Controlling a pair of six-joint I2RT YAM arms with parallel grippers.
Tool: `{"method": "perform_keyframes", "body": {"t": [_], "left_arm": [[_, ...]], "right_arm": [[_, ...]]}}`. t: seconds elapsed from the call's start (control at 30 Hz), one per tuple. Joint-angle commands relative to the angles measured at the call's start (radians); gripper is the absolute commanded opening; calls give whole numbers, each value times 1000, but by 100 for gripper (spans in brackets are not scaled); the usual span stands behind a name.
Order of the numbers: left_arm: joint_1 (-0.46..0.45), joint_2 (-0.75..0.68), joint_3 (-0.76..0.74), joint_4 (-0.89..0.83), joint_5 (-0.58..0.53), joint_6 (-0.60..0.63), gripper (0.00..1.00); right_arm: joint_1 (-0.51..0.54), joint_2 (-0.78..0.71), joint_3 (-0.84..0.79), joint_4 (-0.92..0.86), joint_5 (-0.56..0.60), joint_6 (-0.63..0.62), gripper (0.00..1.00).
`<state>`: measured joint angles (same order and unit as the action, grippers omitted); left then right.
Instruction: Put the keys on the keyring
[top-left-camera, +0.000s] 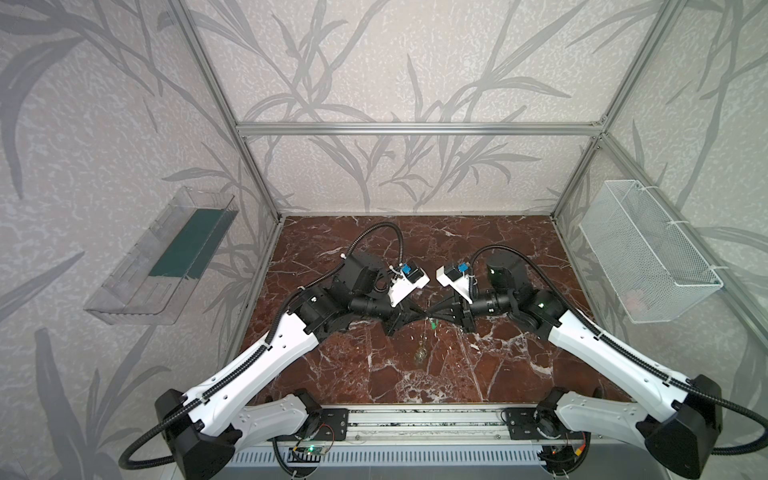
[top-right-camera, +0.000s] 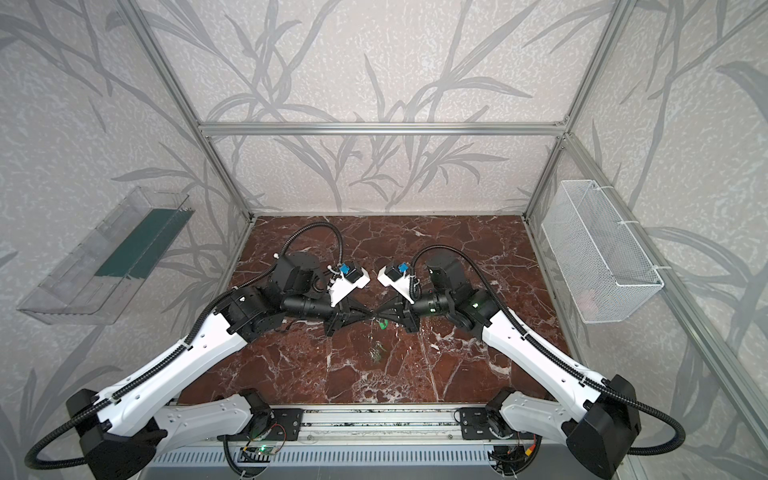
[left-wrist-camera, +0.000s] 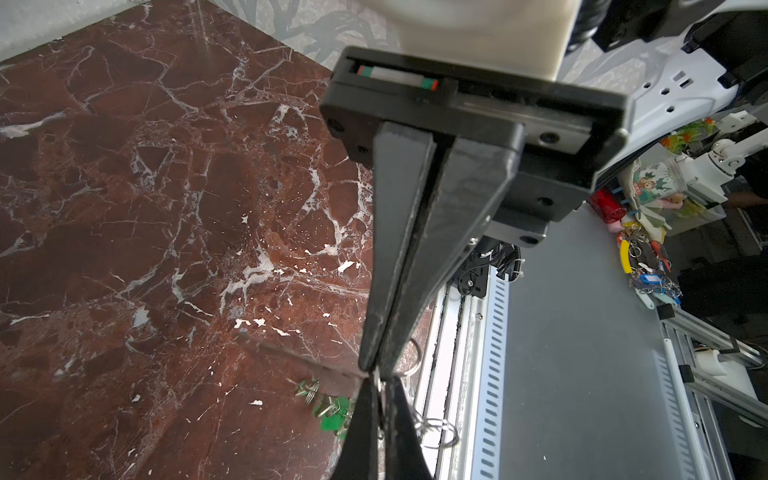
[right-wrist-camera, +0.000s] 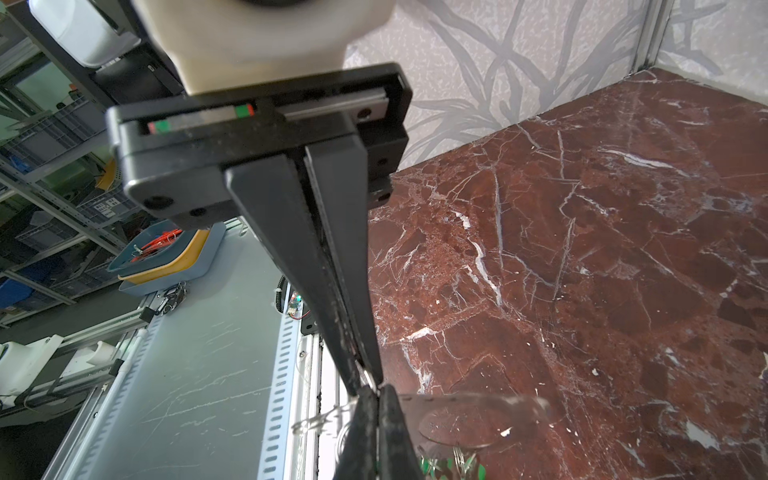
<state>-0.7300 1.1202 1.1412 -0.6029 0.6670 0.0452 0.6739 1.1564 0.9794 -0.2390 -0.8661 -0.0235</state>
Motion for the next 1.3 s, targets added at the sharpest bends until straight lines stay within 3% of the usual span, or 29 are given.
{"method": "perform_keyframes", "body": {"t": [0.0,0.07,0.23,0.43,1.27], "left_arm": [[-6,5,0,37,0,7,0],[-6,-5,-7,54,-6,4,0],[-5,-59,-47,124,-23,-3,0],[-5,-128,-93,231,-42,-32,0],[-5,-150,-129,392,-24,-140,0]], "right_arm": [[8,-29,9,89,-50,20,0],[7,-37,6,90,-16,24,1],[-4,-110,-52,145,114,54,22],[-17,-205,-149,238,214,107,31],[18,-191,-217,336,197,165,35]]}}
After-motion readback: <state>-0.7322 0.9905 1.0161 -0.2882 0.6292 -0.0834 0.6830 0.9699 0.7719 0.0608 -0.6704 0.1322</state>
